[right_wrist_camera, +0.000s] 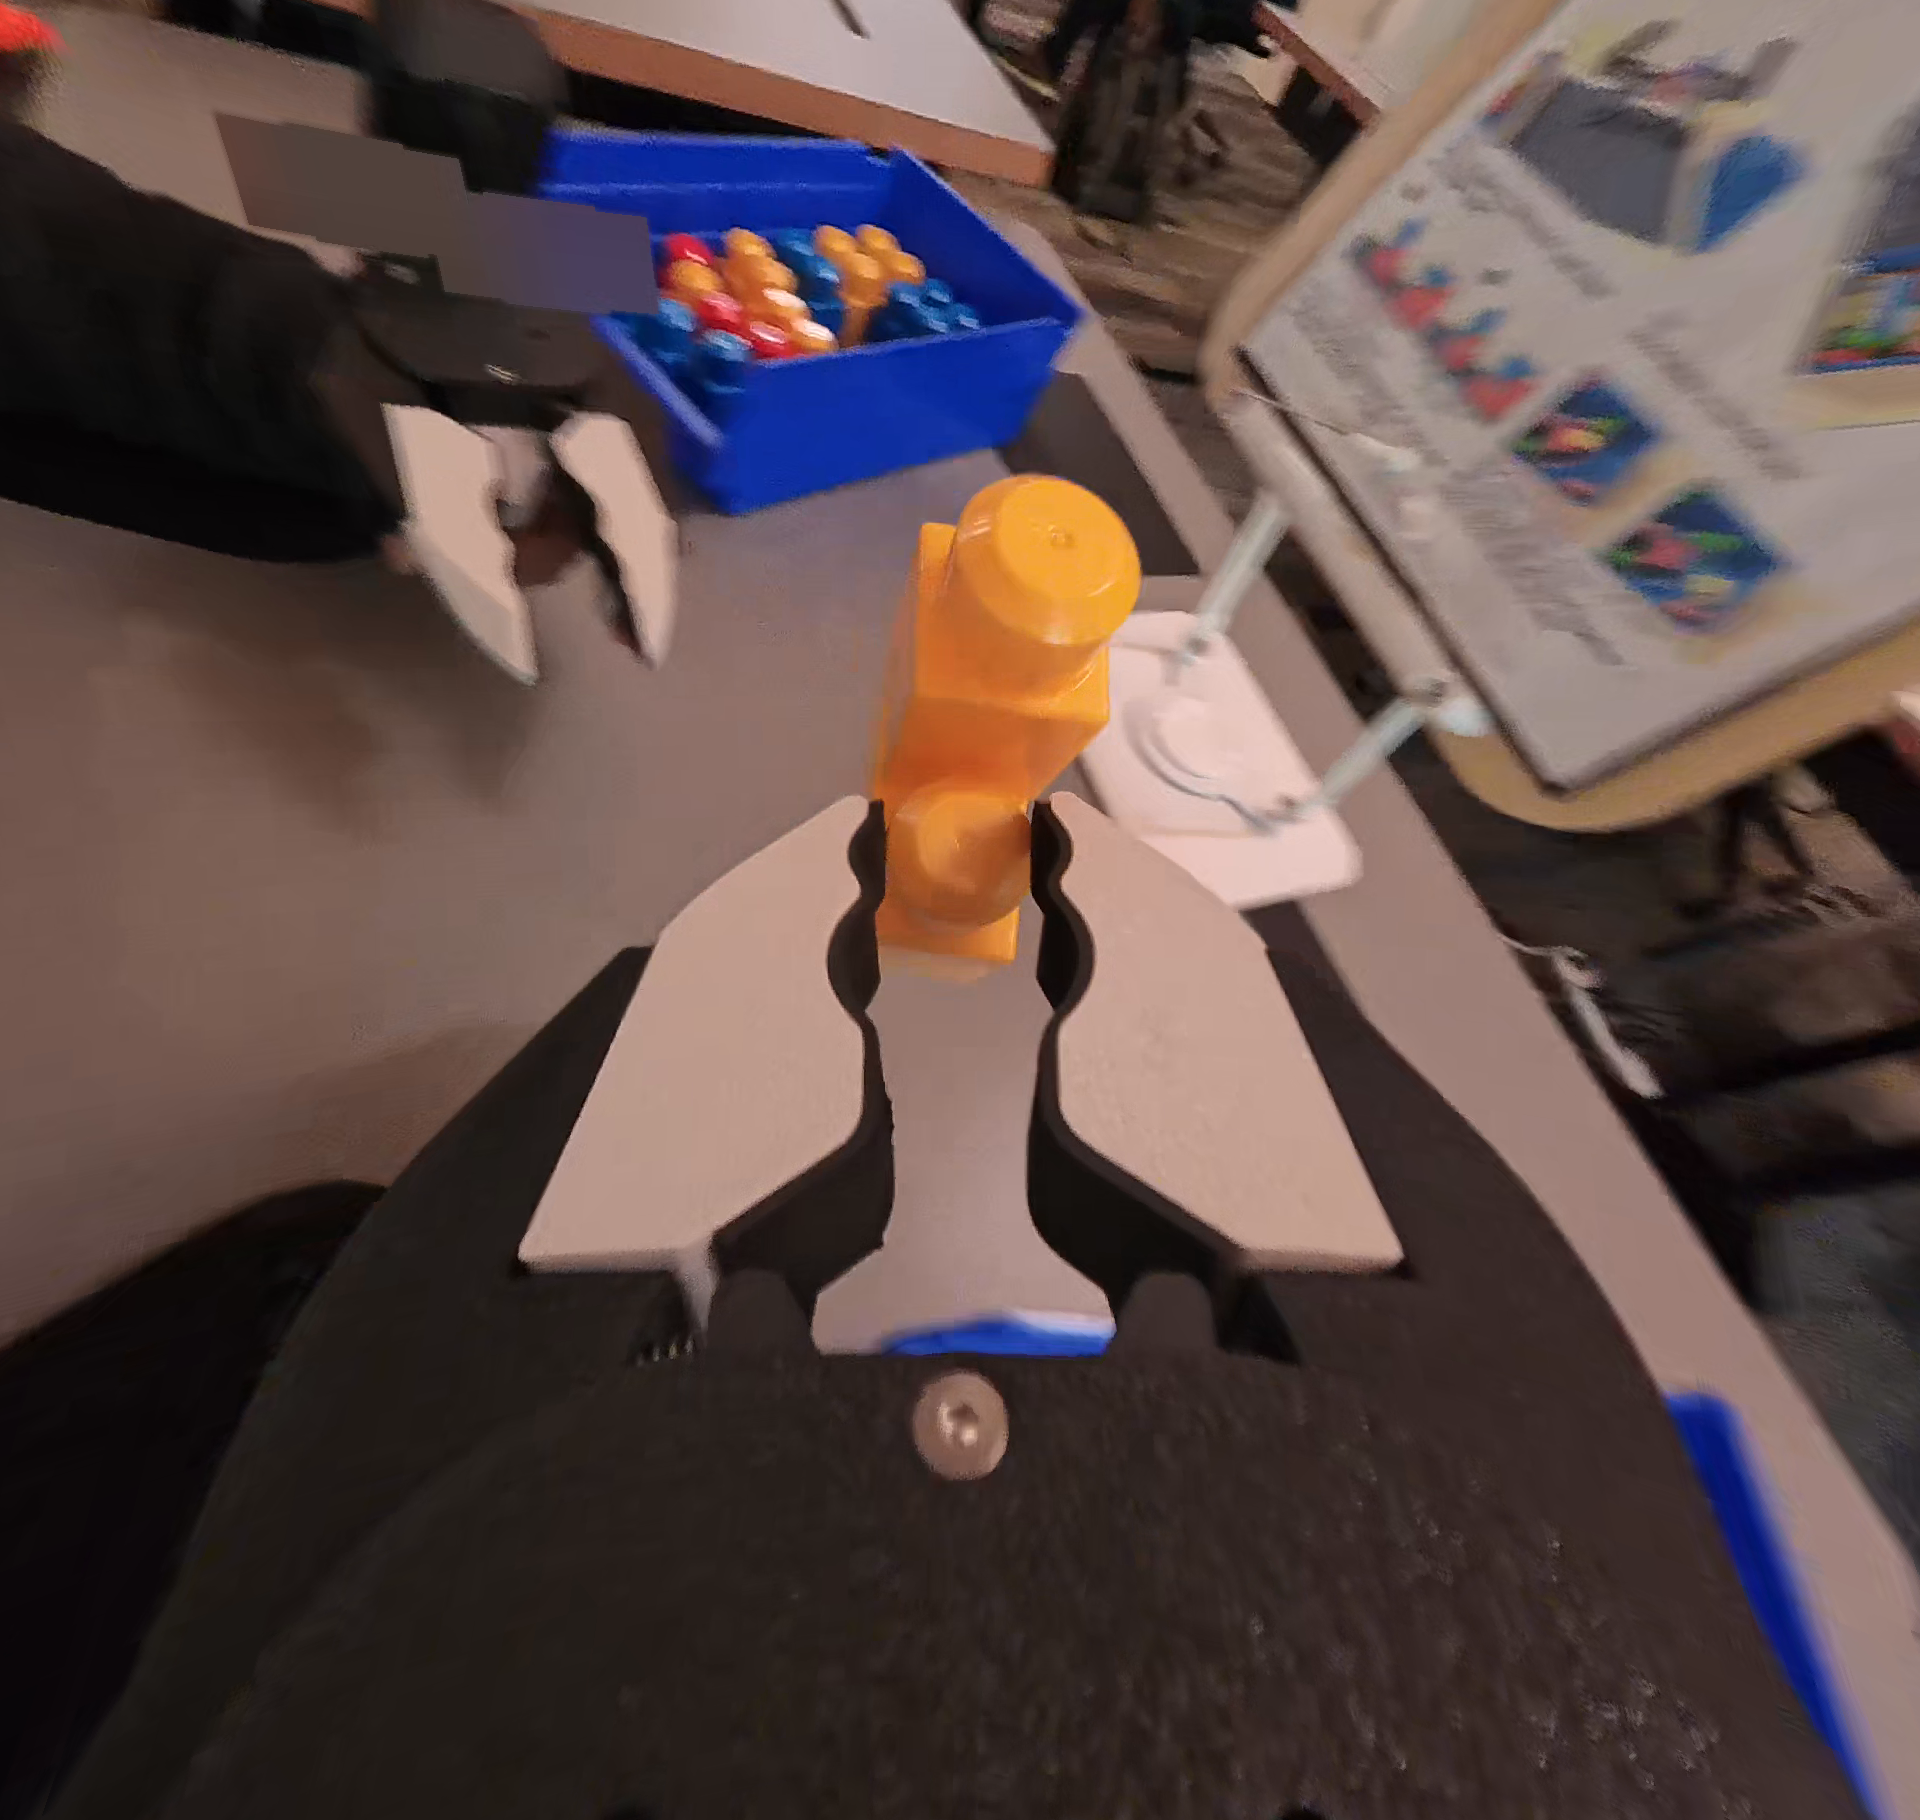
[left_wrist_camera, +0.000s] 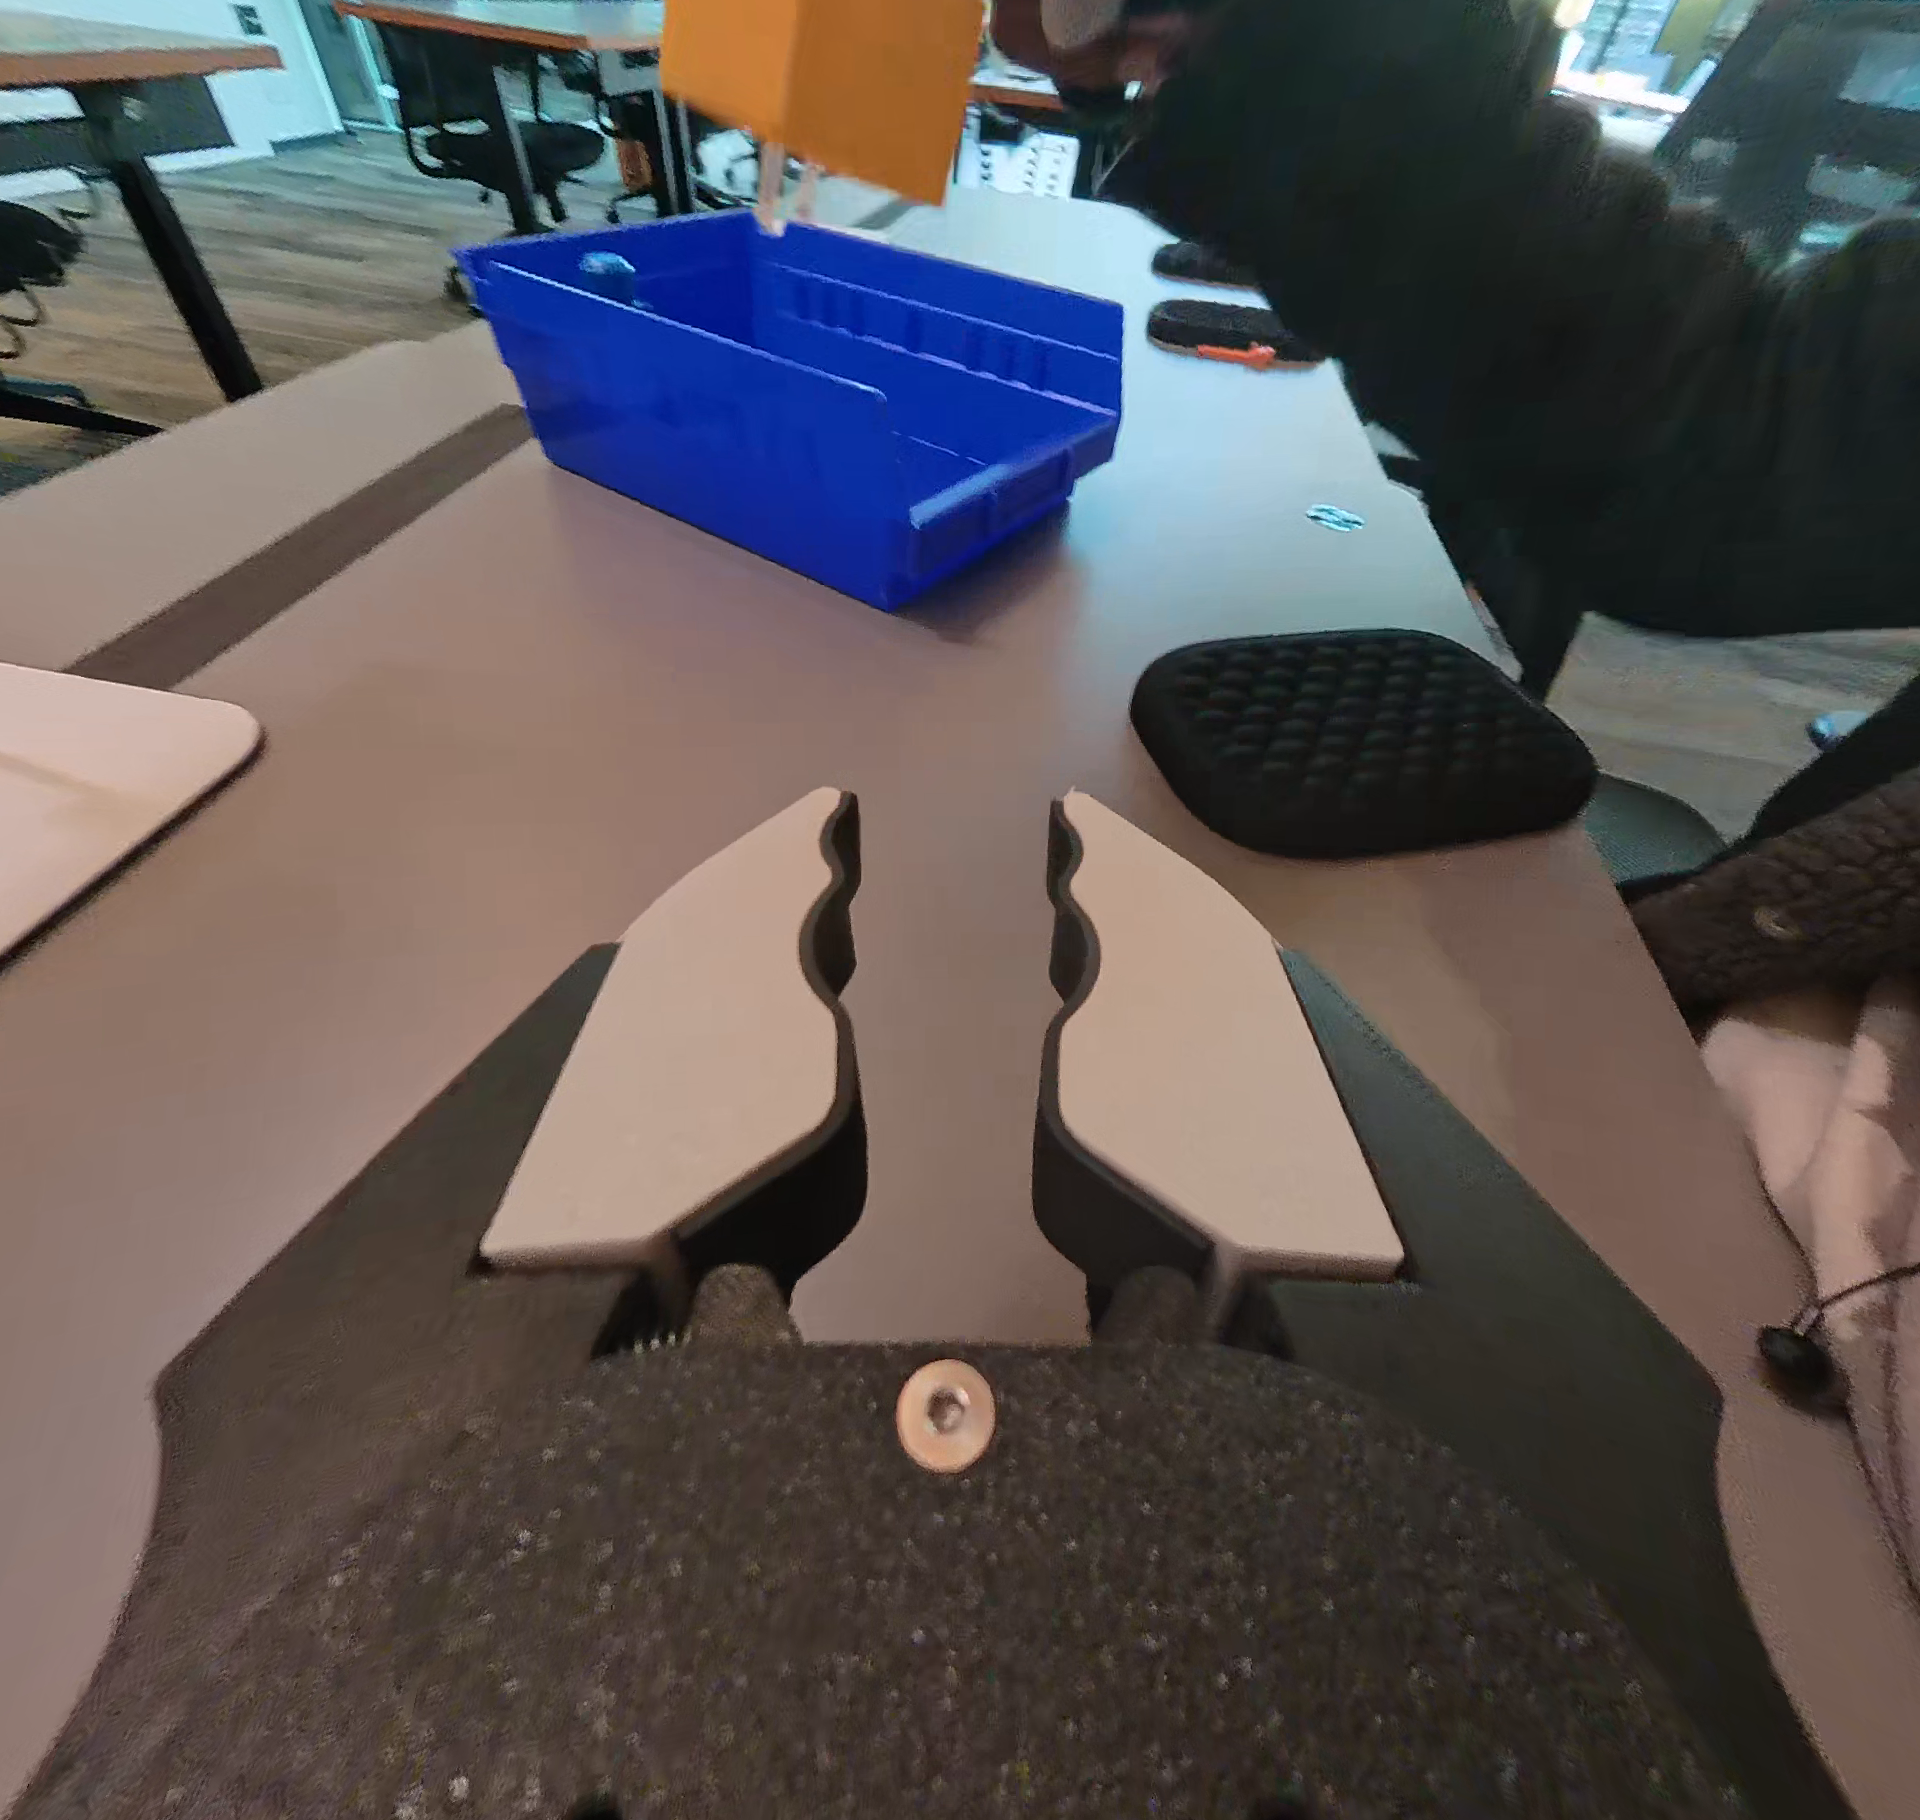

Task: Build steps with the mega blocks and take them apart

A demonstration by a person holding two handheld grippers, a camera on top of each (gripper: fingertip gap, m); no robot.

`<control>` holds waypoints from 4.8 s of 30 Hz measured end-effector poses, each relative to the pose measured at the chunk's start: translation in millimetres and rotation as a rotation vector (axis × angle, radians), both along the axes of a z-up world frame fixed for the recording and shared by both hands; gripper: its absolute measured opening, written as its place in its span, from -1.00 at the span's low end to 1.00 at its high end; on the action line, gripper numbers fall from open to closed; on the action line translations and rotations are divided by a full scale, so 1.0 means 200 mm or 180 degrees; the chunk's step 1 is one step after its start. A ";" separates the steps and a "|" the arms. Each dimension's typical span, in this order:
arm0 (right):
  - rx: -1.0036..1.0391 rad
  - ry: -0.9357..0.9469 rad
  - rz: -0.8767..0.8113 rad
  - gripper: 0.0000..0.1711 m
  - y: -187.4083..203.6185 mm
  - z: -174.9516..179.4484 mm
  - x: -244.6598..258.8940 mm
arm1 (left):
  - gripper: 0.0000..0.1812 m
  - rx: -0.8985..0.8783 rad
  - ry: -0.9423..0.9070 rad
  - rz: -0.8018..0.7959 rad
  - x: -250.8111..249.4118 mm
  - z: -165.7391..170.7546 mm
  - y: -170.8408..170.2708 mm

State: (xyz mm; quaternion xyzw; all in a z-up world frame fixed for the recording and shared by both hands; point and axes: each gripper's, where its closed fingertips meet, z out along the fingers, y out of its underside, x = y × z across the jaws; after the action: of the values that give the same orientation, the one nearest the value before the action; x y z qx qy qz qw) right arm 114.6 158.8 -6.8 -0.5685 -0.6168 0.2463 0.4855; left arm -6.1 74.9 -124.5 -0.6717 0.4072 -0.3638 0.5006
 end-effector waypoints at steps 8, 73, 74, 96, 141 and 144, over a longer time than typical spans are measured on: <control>0.0056 -0.0480 -0.0969 -0.69 0.66 0.08 0.56 | -0.79 0.0173 -0.0149 0.0478 -0.08 0.06 0.10; 0.0002 -0.2138 -0.2281 -0.74 1.17 -0.96 0.99 | -0.95 0.0225 0.0199 0.0376 -0.03 -0.07 0.08; -0.0001 -0.2144 -0.2284 -0.74 1.17 -0.95 0.99 | -0.95 0.0227 0.0197 0.0378 -0.03 -0.07 0.08; -0.0579 0.1466 -0.1628 -0.79 0.18 -0.17 -0.24 | -1.00 0.0532 -0.0099 0.1218 -0.31 0.17 0.22; -0.0593 0.1069 -0.1140 -1.00 0.05 -0.66 -0.54 | -0.64 -0.1864 0.1242 0.3961 -1.88 -0.32 0.93; -0.0614 0.1055 -0.1122 -1.00 0.05 -0.66 -0.54 | -0.68 -0.1924 0.1304 0.3967 -1.87 -0.36 0.95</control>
State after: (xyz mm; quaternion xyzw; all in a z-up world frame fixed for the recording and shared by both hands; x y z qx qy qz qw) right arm 5.6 168.2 -139.3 -0.6627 -0.3939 0.3054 0.5589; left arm -380.7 264.3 -195.7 -0.9429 -0.0844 0.0259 0.3210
